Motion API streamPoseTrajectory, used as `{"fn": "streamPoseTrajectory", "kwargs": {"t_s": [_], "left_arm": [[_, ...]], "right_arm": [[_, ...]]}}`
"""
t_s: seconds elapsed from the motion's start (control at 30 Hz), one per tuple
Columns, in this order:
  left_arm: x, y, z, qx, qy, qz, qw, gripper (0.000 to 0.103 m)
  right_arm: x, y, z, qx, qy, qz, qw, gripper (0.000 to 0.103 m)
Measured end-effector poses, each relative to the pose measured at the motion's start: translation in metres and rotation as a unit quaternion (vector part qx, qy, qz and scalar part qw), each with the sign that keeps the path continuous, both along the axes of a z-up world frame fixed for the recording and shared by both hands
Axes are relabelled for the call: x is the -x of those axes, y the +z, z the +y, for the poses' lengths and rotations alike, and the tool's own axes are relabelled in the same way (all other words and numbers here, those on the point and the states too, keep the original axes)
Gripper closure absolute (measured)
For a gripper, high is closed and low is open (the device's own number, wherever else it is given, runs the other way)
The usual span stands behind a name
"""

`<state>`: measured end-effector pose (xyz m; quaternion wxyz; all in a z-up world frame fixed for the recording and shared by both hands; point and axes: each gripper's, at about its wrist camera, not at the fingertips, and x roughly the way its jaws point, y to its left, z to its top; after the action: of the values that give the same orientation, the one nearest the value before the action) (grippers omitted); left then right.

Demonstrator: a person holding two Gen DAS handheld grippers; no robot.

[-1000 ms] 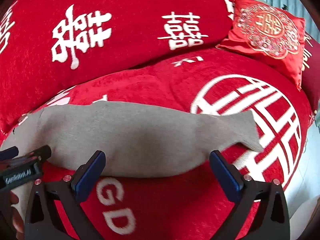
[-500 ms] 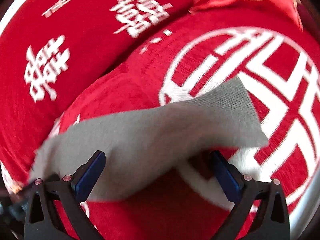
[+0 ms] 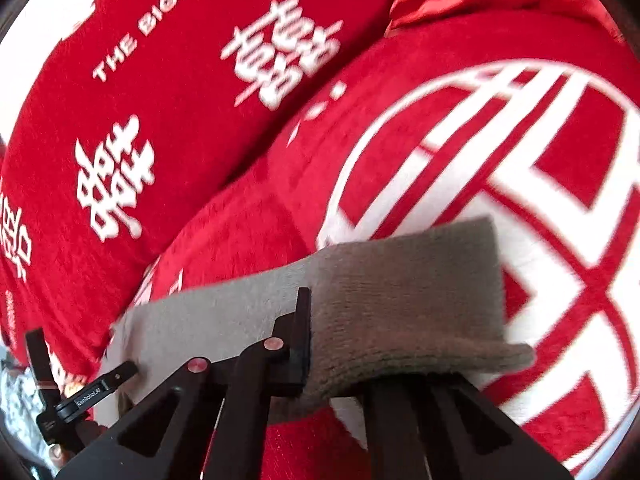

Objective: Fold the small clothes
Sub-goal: 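Close the right tool on the knit sleeve cuff and lift it, then carry the held sleeve across the sweater body toward the left tool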

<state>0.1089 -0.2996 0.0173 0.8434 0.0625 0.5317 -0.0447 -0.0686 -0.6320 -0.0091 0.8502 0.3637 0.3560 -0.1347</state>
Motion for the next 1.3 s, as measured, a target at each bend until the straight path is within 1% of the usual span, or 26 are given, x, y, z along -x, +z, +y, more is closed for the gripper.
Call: {"fn": "streamPoseTrajectory", "kwargs": {"t_s": [0.07,0.1,0.17,0.2,0.23,0.27,0.3,0.37,0.43,0.47,0.5,0.53,0.57,0.6,0.63,0.67,0.7,0.8,0.87,0.9,0.97,1.07,1.17,1.3], "left_arm": [[-0.004,-0.009,0.006,0.007,0.005,0.018,0.9998,0.000],[-0.004,-0.011,0.008,0.014,0.004,0.019,0.9997,0.000],[-0.004,-0.011,0.008,0.013,-0.004,0.019,0.9997,0.000],[-0.004,-0.012,0.008,0.012,-0.008,0.020,0.9997,0.000],[-0.004,-0.012,0.008,0.012,-0.010,0.021,0.9997,0.000],[-0.004,-0.012,0.008,0.013,-0.012,0.021,0.9996,0.000],[-0.003,-0.013,0.009,0.014,-0.014,0.021,0.9996,0.000],[-0.002,-0.013,0.010,0.015,-0.017,0.017,0.9996,0.000],[-0.001,-0.013,0.010,0.014,-0.020,0.012,0.9996,0.000],[-0.001,-0.013,0.010,0.014,-0.020,0.011,0.9996,0.000],[-0.001,-0.012,0.010,0.014,-0.021,0.010,0.9996,0.000],[-0.001,-0.012,0.010,0.014,-0.022,0.011,0.9996,0.000],[-0.001,-0.010,0.011,0.015,-0.020,0.012,0.9996,0.000],[0.000,-0.008,0.015,0.017,-0.011,0.010,0.9997,0.000],[0.000,-0.006,0.017,0.016,-0.003,0.006,0.9998,0.000],[0.000,-0.007,0.019,0.010,0.002,0.004,0.9999,0.000],[0.000,-0.011,0.019,0.003,-0.001,0.009,1.0000,0.000],[-0.002,-0.014,0.016,-0.001,-0.020,0.014,0.9997,0.000],[-0.006,-0.011,0.020,0.009,-0.030,0.028,0.9991,0.000],[-0.009,-0.008,0.028,0.026,-0.026,0.037,0.9986,0.000],[-0.009,-0.002,0.049,0.047,-0.003,0.030,0.9984,0.000],[-0.006,-0.004,0.076,0.048,0.012,0.031,0.9983,0.000],[0.000,-0.006,0.107,0.050,0.024,0.030,0.9980,0.000],[0.010,-0.003,0.147,0.065,0.044,0.024,0.9966,0.000]], "right_arm": [[0.001,0.007,0.000,0.019,-0.011,0.001,1.000,0.099],[-0.002,0.007,0.002,0.025,-0.007,0.005,1.000,0.099],[-0.008,0.004,0.004,0.029,0.002,0.021,0.999,0.098],[-0.008,0.002,0.001,0.020,0.002,0.022,1.000,0.097],[-0.007,-0.001,-0.004,-0.001,0.000,0.018,1.000,0.095],[-0.004,-0.005,-0.010,-0.026,-0.009,0.009,1.000,0.090],[-0.001,-0.007,-0.015,-0.040,-0.017,0.005,0.999,0.084],[0.005,-0.016,-0.028,-0.071,-0.034,-0.005,0.997,0.080],[0.010,-0.024,-0.037,-0.102,-0.040,-0.016,0.994,0.080],[0.012,-0.027,-0.041,-0.121,-0.041,-0.031,0.991,0.082],[0.014,-0.027,-0.043,-0.124,-0.040,-0.040,0.991,0.091],[0.013,-0.026,-0.042,-0.117,-0.039,-0.037,0.992,0.098],[0.012,-0.022,-0.040,-0.093,-0.040,-0.021,0.995,0.098],[0.012,-0.015,-0.035,-0.064,-0.037,-0.013,0.997,0.098],[0.011,-0.011,-0.032,-0.047,-0.035,-0.008,0.998,0.098],[0.009,-0.002,-0.024,-0.006,-0.031,0.005,0.999,0.098],[0.006,0.008,-0.016,0.037,-0.027,0.020,0.999,0.098],[-0.001,0.027,-0.001,0.108,-0.022,0.039,0.993,0.098],[-0.007,0.042,0.008,0.150,-0.023,0.053,0.987,0.098],[-0.009,0.048,0.012,0.160,-0.023,0.057,0.985,0.098],[-0.011,0.061,0.021,0.174,-0.018,0.053,0.983,0.098],[-0.013,0.085,0.040,0.202,-0.003,0.039,0.979,0.098],[-0.020,0.107,0.065,0.209,0.013,0.018,0.978,0.098],[-0.037,0.133,0.113,0.218,0.048,-0.005,0.975,0.098]]}}
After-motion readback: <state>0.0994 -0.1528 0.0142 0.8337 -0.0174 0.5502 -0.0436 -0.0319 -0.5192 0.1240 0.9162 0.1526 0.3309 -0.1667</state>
